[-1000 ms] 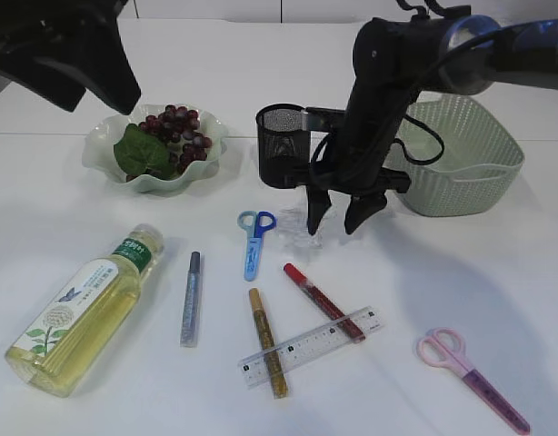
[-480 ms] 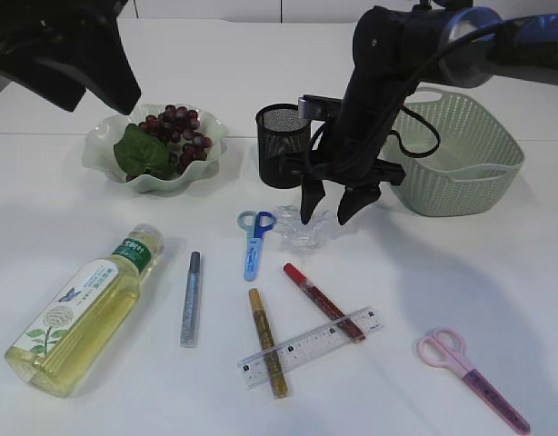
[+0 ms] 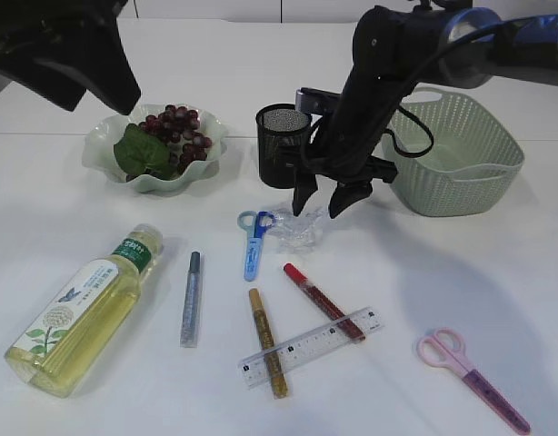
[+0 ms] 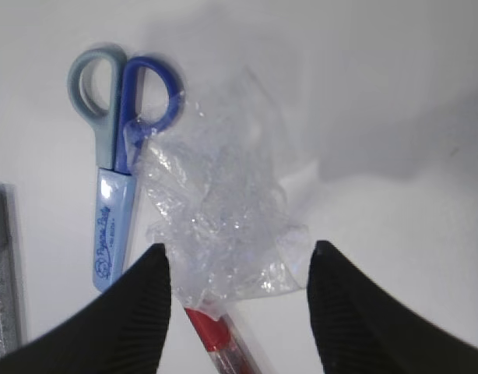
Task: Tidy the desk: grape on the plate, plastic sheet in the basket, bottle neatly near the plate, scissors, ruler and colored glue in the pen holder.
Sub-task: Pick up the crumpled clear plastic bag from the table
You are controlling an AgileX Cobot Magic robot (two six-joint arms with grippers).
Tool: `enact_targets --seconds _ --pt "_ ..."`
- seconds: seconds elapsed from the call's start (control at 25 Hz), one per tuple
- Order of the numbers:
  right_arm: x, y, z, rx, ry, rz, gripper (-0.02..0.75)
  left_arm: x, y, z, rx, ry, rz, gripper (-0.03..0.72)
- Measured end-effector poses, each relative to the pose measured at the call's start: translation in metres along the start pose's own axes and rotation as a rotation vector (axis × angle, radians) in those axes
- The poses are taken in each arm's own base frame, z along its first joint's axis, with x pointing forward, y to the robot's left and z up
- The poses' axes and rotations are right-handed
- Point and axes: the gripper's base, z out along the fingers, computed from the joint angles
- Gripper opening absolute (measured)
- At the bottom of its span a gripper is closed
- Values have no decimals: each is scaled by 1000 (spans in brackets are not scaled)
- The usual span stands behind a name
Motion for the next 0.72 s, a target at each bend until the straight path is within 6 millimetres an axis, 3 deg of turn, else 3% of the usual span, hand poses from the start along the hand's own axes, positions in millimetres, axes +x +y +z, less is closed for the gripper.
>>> enact_targets --seconds 0.72 --pt "-1 0 10 -28 6 30 447 0 0 0 0 0 8 424"
